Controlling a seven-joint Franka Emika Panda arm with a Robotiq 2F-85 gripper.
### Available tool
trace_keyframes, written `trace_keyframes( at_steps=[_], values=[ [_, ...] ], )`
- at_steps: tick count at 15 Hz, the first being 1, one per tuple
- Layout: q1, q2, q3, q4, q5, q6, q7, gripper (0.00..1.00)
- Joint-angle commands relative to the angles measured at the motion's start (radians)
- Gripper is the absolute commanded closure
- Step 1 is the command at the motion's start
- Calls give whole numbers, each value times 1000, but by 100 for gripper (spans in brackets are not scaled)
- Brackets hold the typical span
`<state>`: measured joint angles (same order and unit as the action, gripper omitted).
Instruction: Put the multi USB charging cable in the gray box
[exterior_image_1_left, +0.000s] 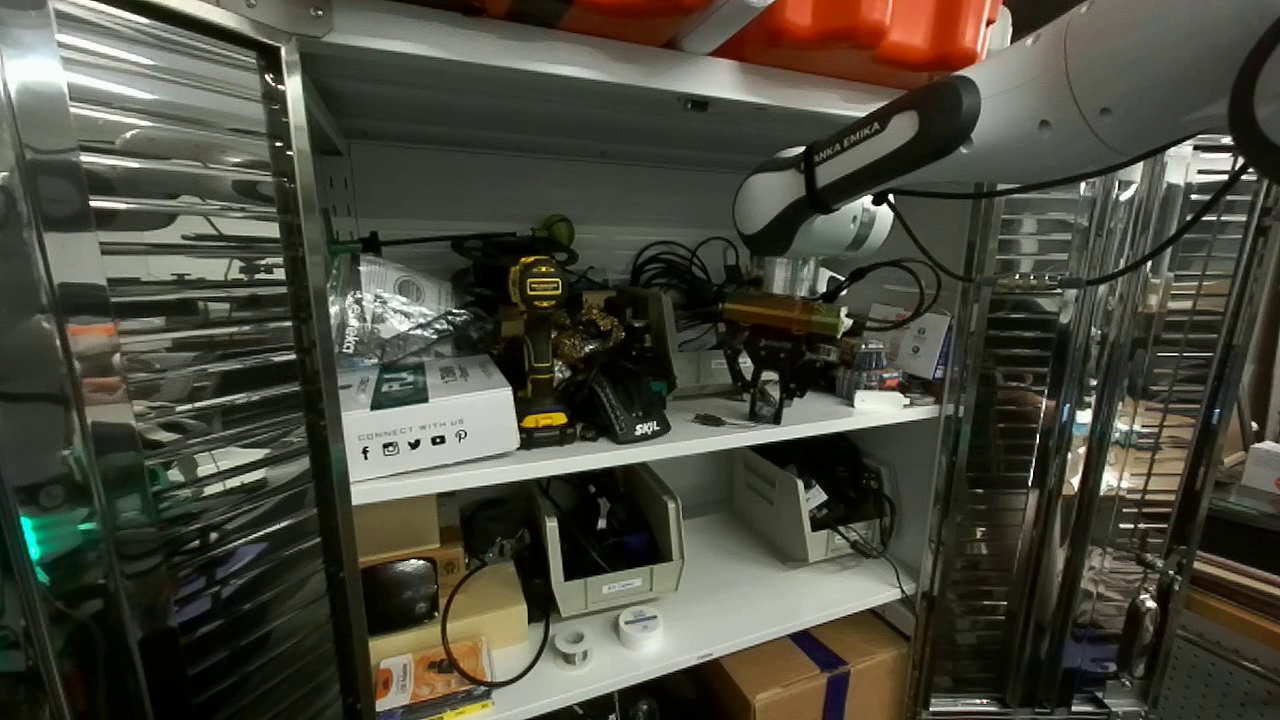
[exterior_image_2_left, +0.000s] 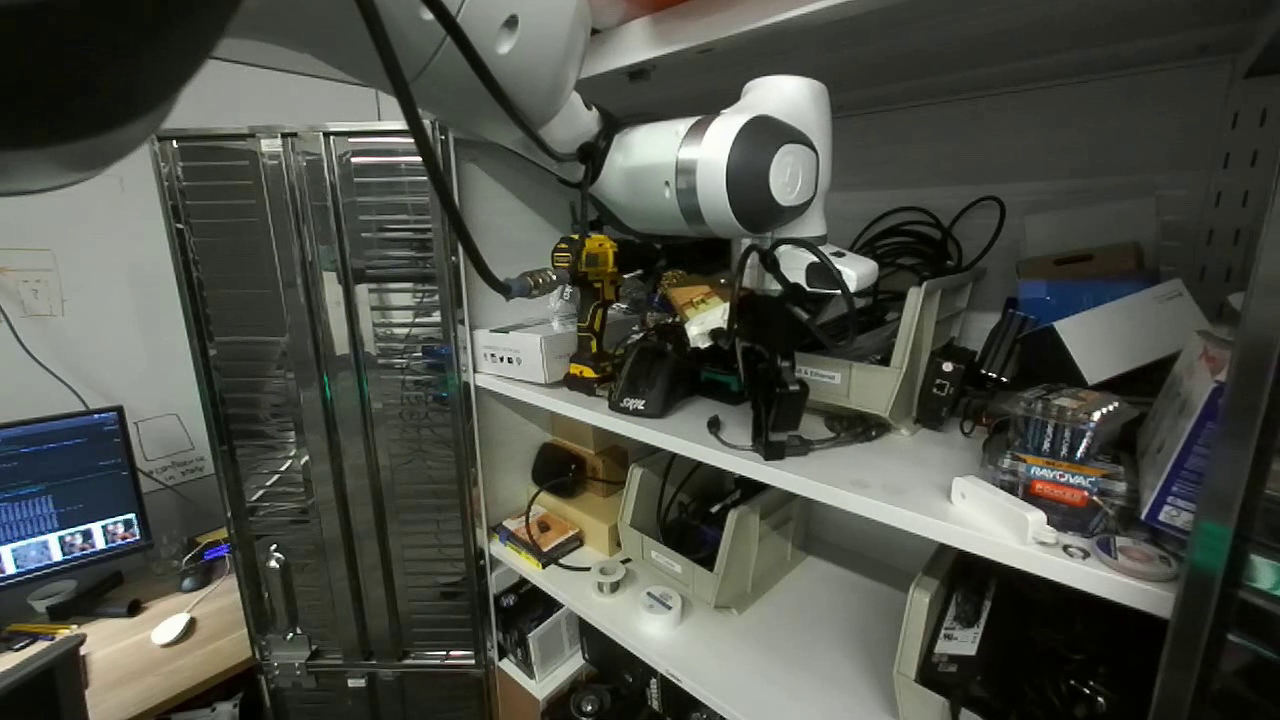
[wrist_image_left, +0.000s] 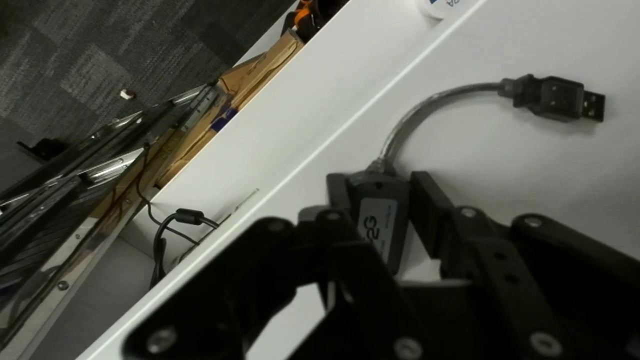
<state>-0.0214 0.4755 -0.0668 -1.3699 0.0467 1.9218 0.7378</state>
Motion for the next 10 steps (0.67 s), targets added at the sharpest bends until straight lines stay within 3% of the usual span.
trace_keyframes(
  at_steps=[1, 10],
  values=[
    [10, -26, -16, -20, -23, -28, -54, 88],
    [17, -355, -22, -452, -150, 172, -196, 88]
  ],
)
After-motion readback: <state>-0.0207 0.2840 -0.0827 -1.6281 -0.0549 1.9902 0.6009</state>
